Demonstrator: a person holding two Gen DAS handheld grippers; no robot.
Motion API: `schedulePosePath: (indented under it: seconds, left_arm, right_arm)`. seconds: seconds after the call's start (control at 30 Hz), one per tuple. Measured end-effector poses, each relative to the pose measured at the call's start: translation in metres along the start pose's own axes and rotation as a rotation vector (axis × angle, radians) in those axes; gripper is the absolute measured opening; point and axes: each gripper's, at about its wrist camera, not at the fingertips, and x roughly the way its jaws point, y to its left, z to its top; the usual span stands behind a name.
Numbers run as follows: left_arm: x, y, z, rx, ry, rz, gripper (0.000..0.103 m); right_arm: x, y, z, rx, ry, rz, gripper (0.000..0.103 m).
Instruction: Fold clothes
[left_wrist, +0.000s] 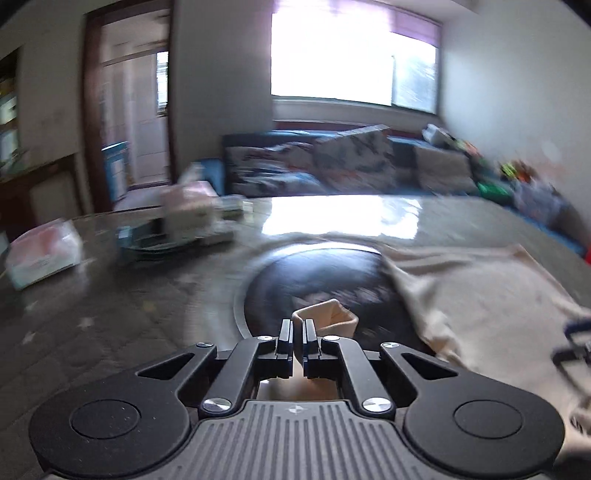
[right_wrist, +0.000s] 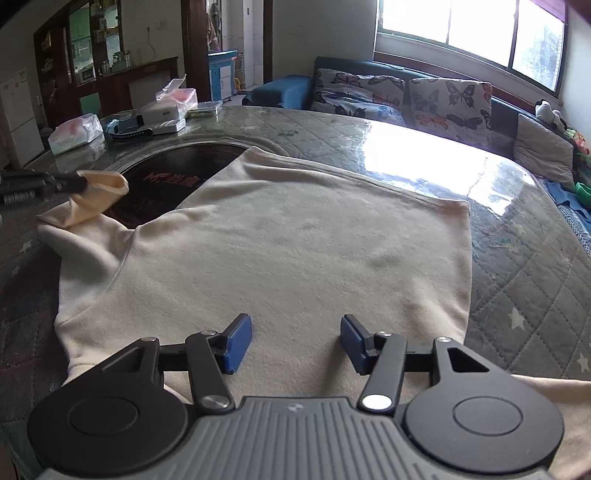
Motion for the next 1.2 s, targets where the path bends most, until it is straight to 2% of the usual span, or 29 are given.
schedulePosePath:
  seconds: [0.1, 0.23, 0.5, 0.57, 0.7, 0.87, 0.97, 1.07, 1.2]
  left_arm:
    - [-0.002, 0.033, 0.002, -0.095, 0.004, 0.063, 0.005]
    - [0.002, 0.062, -0.006, -0.143, 0.037, 0.129, 0.005]
    - [0.008, 0.071, -0.016, -0.153, 0.084, 0.192, 0.005]
    - [0.007, 0.072, -0.016, -0.146, 0.094, 0.215, 0.009]
    - [-0.001, 0.074, -0.015, -0.162, 0.089, 0.244, 0.009]
    - [-0.015, 0.046, -0.009, -0.1, 0.046, 0.15, 0.009]
    - [-0.005, 0.031, -0.008, -0.081, 0.07, 0.1, 0.009]
    - [0.011, 0.026, -0.011, -0.053, 0.106, 0.128, 0.01]
    - [0.024, 0.031, -0.016, -0.024, 0.144, 0.209, 0.01]
  right_arm:
    - [0.0, 0.001, 0.0, 0.003, 0.001, -0.008, 0.056]
    - [0.0, 0.001, 0.0, 0.008, 0.004, -0.014, 0.056]
    - [-0.004, 0.011, 0.005, -0.051, -0.001, -0.022, 0.057]
    - [-0.006, 0.019, 0.008, -0.073, -0.018, 0.002, 0.057]
    - [-0.009, 0.037, 0.014, -0.119, -0.047, 0.073, 0.057]
    - [-0.002, 0.065, 0.021, -0.199, -0.064, 0.15, 0.057]
    - [0.004, 0.087, 0.027, -0.25, -0.081, 0.206, 0.057]
    - [0.008, 0.108, 0.03, -0.294, -0.096, 0.261, 0.056]
    - [0.014, 0.13, 0.028, -0.339, -0.085, 0.329, 0.056]
